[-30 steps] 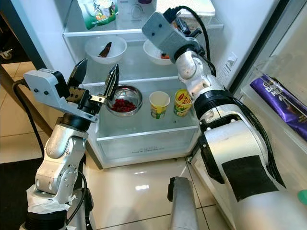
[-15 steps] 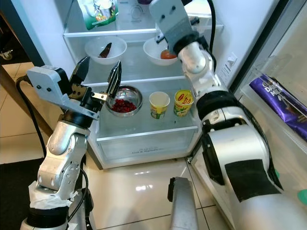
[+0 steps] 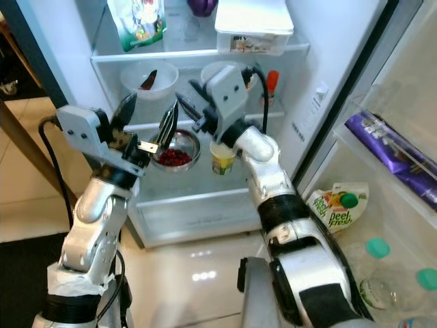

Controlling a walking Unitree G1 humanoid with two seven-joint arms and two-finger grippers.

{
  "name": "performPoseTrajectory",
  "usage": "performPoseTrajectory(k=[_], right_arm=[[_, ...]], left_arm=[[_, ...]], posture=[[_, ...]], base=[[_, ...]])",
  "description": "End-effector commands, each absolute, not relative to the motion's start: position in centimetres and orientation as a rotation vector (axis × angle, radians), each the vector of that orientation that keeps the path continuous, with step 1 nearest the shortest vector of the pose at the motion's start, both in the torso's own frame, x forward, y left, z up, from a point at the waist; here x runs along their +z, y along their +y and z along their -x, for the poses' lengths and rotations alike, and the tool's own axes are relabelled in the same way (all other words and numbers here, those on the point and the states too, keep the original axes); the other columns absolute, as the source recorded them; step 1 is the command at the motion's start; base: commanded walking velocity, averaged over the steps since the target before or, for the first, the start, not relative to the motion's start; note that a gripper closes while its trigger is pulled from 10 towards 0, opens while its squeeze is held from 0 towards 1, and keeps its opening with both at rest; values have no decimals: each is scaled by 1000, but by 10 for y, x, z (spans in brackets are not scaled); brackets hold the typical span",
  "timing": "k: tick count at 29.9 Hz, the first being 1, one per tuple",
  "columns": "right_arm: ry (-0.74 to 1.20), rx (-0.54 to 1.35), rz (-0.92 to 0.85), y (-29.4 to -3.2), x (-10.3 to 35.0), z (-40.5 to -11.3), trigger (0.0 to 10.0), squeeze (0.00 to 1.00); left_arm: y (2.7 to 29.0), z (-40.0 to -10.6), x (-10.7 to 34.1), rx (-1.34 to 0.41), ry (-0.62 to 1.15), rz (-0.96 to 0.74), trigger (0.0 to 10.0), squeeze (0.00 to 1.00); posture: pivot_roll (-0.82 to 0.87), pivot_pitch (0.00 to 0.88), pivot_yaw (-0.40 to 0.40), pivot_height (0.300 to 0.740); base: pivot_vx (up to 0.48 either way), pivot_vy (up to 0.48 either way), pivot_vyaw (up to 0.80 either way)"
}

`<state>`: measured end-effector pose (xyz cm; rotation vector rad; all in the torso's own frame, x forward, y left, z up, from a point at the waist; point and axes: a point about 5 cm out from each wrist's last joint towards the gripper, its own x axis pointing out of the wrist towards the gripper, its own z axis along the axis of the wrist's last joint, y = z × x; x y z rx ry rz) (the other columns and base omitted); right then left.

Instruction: Restocking fridge

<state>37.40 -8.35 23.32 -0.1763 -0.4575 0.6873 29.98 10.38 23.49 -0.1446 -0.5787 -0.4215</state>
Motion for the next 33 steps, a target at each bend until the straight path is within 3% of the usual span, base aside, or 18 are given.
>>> performPoseTrajectory(k=[1, 13, 22, 29, 33], right_arm=[[-414, 698, 113, -87, 220, -368, 10000, 0], [-315, 701, -68, -101, 181, -344, 10000, 0], [-258, 690, -116, -101, 167, -340, 10000, 0], [-70, 625, -173, -113, 115, -336, 10000, 0], [-46, 615, -186, -115, 108, -334, 10000, 0]], left_arm=[[112, -301, 217, -409, -528, 99, 10000, 0], [127, -305, 164, -380, -375, 90, 10000, 0], [123, -302, 147, -410, -328, 89, 10000, 0], [114, -300, 130, -437, -287, 82, 10000, 0], [112, -300, 126, -444, -277, 81, 10000, 0]], posture=[[-45, 94, 12, 471], [-56, 61, 16, 496], [-60, 55, 23, 521], [-59, 43, 26, 551], [-62, 41, 27, 561]], base=[[0, 0, 0], [0, 0, 0], [0, 0, 0], [0, 0, 0], [0, 0, 0]])
